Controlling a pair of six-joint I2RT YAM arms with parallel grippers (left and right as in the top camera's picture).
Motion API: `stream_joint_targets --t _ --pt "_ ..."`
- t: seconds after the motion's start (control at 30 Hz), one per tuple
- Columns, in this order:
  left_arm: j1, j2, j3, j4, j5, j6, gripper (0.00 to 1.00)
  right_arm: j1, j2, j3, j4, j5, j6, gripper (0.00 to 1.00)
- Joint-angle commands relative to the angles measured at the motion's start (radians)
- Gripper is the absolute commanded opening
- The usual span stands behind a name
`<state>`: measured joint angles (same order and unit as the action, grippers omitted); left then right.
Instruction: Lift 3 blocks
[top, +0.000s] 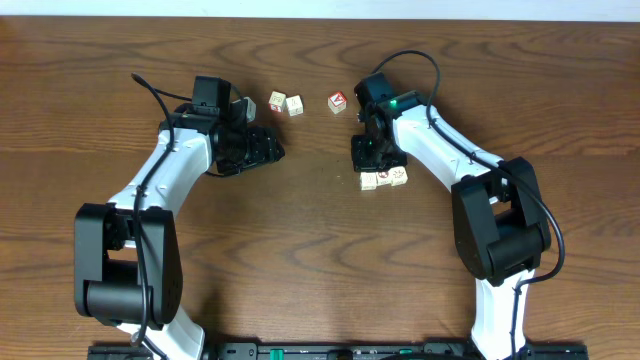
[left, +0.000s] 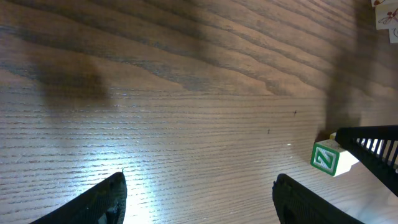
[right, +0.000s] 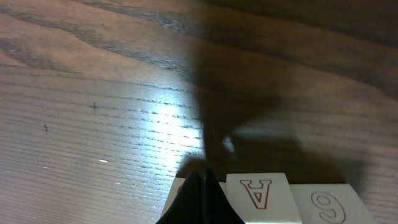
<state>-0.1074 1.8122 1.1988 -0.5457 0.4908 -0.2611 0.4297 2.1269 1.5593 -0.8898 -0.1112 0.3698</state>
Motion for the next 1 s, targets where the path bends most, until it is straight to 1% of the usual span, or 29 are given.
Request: stream_joint_targets --t 0.0,0.27,0.5,0.6,0.8,0.97 --pt "0.000 -0.002 0.016 -0.004 -0.006 0.010 0.75 0.010 -0.014 -0.006 -0.006 0.010 0.045 0.01" --pt "0.000 -0.002 0.016 -0.003 -0.006 0.010 0.76 0.008 -0.016 0.008 -0.014 0.010 0.064 0.01" --pt "0.000 -0.002 0.016 -0.004 -0.006 0.010 0.76 -0.011 -0.016 0.106 -0.044 0.052 0.056 0.01" --pt "0.000 -0.002 0.016 -0.004 -0.006 0.010 0.76 -0.030 -0.016 0.130 -0.040 0.070 0.029 0.02" --pt "0.000 -0.002 0.016 -0.003 -0.006 0.010 0.76 -0.071 -0.008 0.122 -0.038 0.078 0.015 0.02" --pt "0.000 -0.002 0.016 -0.003 -0.006 0.010 0.76 -0.074 -0.004 0.096 -0.036 0.080 0.027 0.01"
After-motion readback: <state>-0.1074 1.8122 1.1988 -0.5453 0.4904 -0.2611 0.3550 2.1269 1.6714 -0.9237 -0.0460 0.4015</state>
